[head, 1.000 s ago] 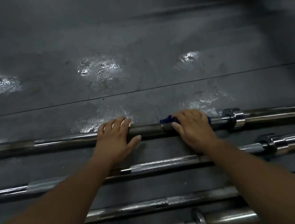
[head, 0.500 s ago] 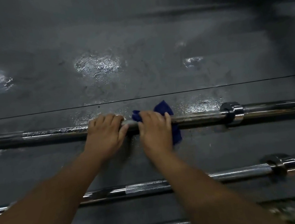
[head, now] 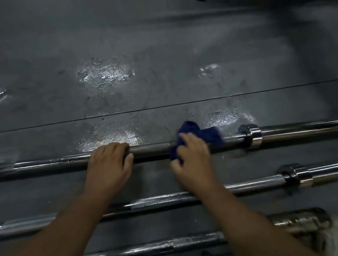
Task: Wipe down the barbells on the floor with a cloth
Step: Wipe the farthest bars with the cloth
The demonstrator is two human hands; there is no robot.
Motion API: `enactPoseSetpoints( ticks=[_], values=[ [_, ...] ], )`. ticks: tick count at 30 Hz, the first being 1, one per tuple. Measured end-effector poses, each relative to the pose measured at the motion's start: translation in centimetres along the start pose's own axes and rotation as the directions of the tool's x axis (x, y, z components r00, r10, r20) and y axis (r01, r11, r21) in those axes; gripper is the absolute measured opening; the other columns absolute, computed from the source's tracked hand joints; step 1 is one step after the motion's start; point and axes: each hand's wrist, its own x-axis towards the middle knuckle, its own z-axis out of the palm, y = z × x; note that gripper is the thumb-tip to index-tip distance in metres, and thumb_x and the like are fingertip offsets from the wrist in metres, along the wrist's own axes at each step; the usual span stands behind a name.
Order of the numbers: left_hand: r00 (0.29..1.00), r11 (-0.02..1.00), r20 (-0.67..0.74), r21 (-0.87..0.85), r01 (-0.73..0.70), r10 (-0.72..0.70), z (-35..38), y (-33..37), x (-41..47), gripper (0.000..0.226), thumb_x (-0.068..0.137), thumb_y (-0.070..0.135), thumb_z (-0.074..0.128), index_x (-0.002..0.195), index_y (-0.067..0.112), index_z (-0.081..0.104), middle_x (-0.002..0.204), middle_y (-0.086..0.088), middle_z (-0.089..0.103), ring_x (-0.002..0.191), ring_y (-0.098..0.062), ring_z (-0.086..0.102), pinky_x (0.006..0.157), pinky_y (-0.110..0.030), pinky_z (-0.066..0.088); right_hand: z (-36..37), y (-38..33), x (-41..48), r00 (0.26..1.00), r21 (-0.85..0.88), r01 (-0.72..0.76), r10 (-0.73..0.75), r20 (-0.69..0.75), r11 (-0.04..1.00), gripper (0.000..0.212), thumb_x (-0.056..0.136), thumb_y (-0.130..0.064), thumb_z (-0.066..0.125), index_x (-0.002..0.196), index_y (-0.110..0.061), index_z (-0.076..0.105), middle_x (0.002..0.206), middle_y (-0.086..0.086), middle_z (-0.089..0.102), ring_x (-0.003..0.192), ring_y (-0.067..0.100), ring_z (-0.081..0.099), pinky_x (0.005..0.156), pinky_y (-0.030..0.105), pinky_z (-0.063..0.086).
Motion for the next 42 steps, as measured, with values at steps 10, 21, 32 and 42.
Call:
enactPoseSetpoints(
  ticks=[10,21,32,42],
  values=[
    [0.998,0.998,0.047,0.046,0.036,-0.038,0.9,1.2,-1.8,0.043,0.094,0.050,0.034,0.102,0.028,0.070,0.093,-0.001,0.055,0.088,-0.028,0.051,0.081,-0.043,0.040,-2.4,1.9,-0.5,0.946,-0.080,-0.312,0.302,-0.121,0.947,0.033,0.076,-0.029,0.050,0.106,-0.018,0.059,0.097,0.007,0.061,0.092,0.032,0.055,0.083,0.043,0.041],
    [0.999,0.997,0.043,0.072,-0.002,-0.001,1.5,1.6,-3.4,0.036,0.098,0.046,0.030,0.099,0.030,0.063,0.099,0.009,0.059,0.096,-0.020,0.054,0.086,-0.041,0.031,-4.0,5.9,-2.7,0.930,-0.002,-0.363,0.362,-0.066,0.932,0.017,0.076,-0.021,0.043,0.083,-0.011,0.055,0.082,0.005,0.055,0.082,0.032,0.054,0.071,0.038,0.039],
    [0.998,1.000,0.058,0.009,0.024,-0.024,-7.1,4.9,-5.6,0.057,0.095,0.051,0.026,0.131,0.019,0.056,0.132,-0.004,0.057,0.116,-0.030,0.054,0.099,-0.046,0.039,-10.0,-5.5,-5.0,0.678,0.786,-0.476,0.405,0.613,-0.395,0.022,0.074,-0.019,0.053,0.092,-0.010,0.062,0.092,0.014,0.068,0.079,0.030,0.066,0.064,0.031,0.050],
    [0.990,0.998,-0.127,0.037,-0.055,0.059,-22.3,7.4,-15.7,0.068,0.092,0.056,0.017,0.135,0.019,0.054,0.139,-0.005,0.054,0.121,-0.030,0.053,0.101,-0.044,0.040,-19.4,-12.5,-15.1,0.766,0.584,-0.208,0.240,0.596,-0.784,0.020,0.083,-0.023,0.045,0.065,-0.019,0.051,0.060,0.003,0.049,0.061,0.020,0.052,0.071,0.026,0.043]
  ],
)
